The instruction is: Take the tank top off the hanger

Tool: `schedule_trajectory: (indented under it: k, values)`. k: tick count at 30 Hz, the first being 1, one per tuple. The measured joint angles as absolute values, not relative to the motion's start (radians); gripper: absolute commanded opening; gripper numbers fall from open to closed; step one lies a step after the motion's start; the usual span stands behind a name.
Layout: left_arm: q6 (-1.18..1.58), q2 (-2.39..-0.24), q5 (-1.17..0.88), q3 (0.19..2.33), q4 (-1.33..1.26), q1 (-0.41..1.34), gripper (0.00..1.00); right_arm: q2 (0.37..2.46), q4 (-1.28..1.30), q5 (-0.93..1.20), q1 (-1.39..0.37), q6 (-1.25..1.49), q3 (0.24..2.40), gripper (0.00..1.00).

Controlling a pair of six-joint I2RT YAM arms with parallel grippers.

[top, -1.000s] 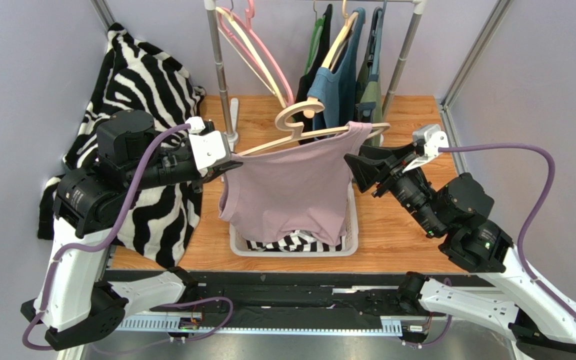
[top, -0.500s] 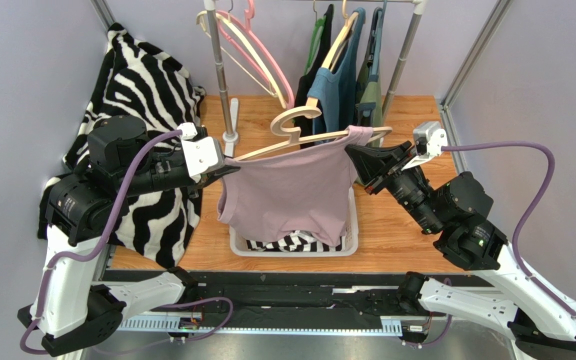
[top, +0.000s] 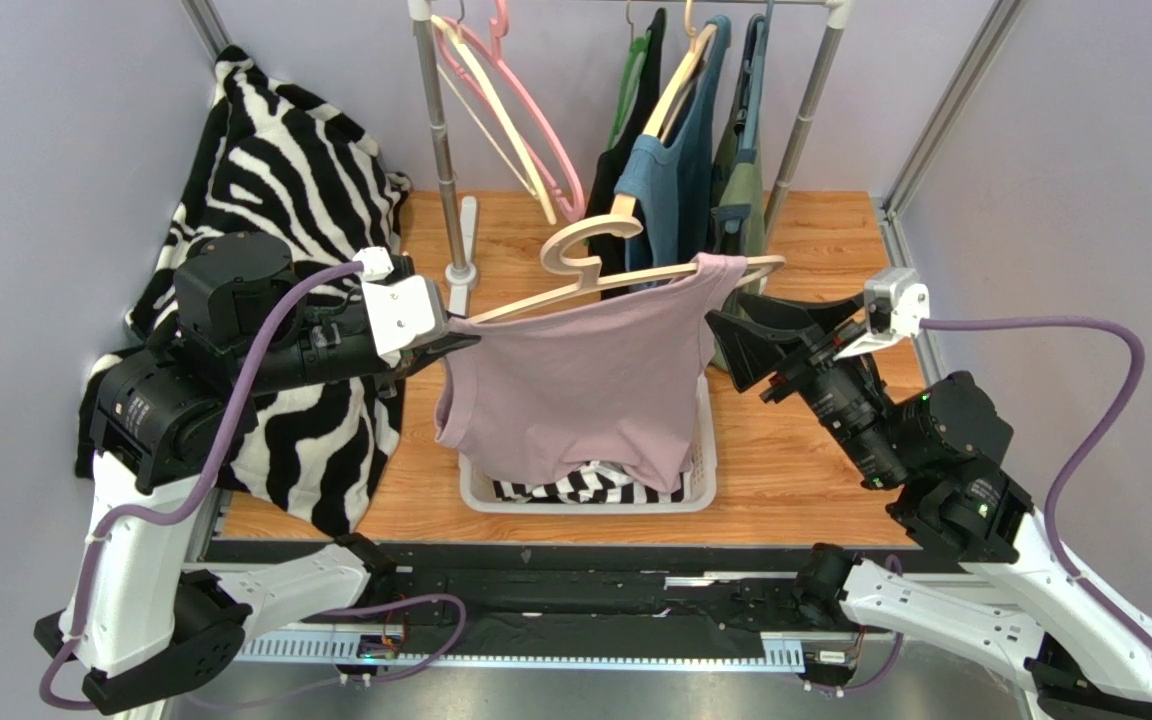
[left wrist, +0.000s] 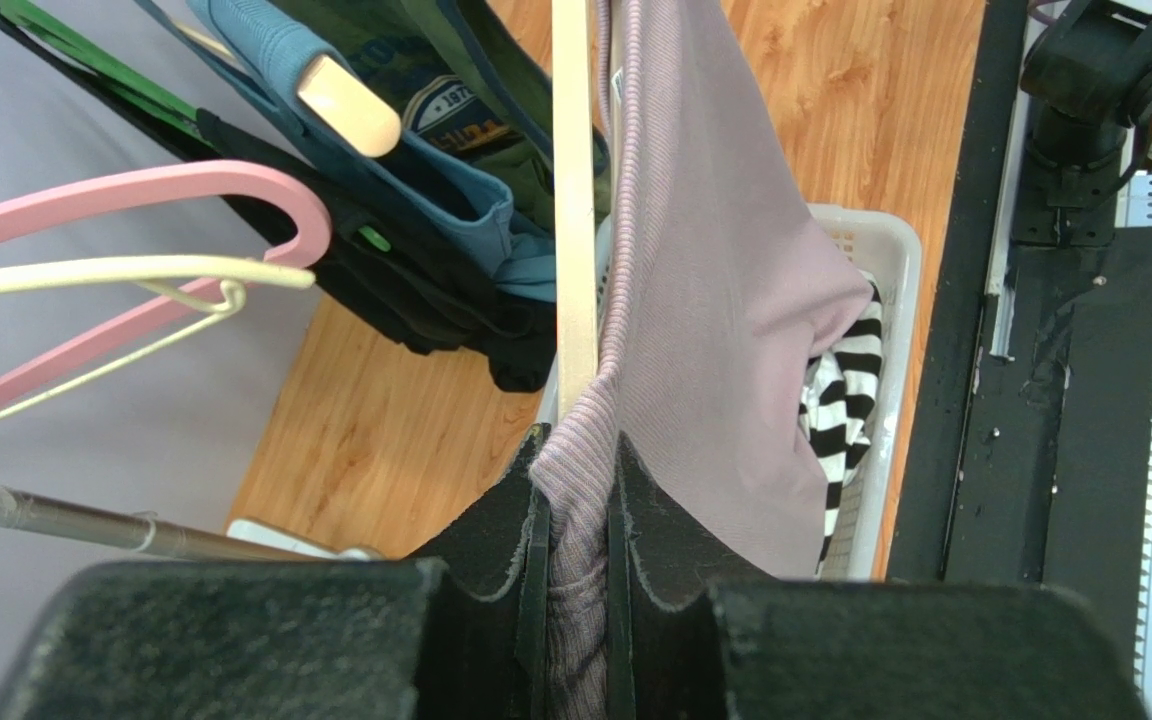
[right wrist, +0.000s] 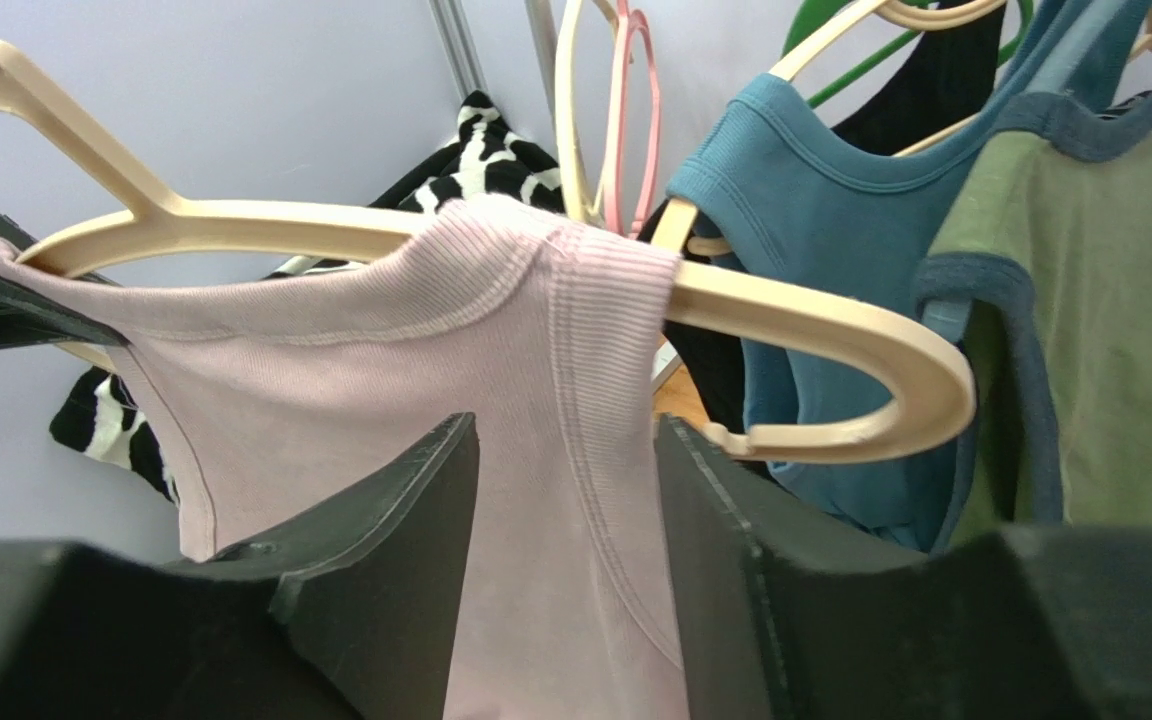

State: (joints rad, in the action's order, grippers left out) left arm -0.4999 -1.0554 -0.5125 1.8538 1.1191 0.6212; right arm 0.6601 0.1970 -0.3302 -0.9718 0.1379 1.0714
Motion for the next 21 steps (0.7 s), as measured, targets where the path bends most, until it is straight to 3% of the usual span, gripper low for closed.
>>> schedule_trajectory:
  k: [7, 9, 10, 13, 14, 16, 21]
  values:
    - [-0.495, -1.056, -0.527, 1.854, 1.12, 0.619, 0.0, 0.642, 0.196, -0.335, -0.972, 0.137, 1.044, 0.54]
    - [-0.487, -1.056, -0.535, 1.856, 1.121, 0.617, 0.0, 0.658, 0.193, -0.331, -0.971, 0.134, 1.044, 0.49]
    - [-0.484, -1.056, -0.538, 1.856, 1.12, 0.615, 0.0, 0.666, 0.19, -0.329, -0.97, 0.133, 1.044, 0.46]
    - [-0.476, -1.057, -0.549, 1.858, 1.121, 0.612, 0.0, 0.701, 0.182, -0.312, -0.965, 0.132, 1.048, 0.26]
    - [-0.475, -1.057, -0.55, 1.858, 1.122, 0.611, 0.0, 0.709, 0.181, -0.306, -0.965, 0.131, 1.049, 0.13]
    - [-0.474, -1.057, -0.551, 1.858, 1.125, 0.607, 0.0, 0.721, 0.182, -0.292, -0.964, 0.135, 1.052, 0.03]
    - [-0.473, -1.055, -0.551, 1.858, 1.127, 0.605, 0.0, 0.695, 0.184, -0.278, -0.963, 0.142, 1.052, 0.0]
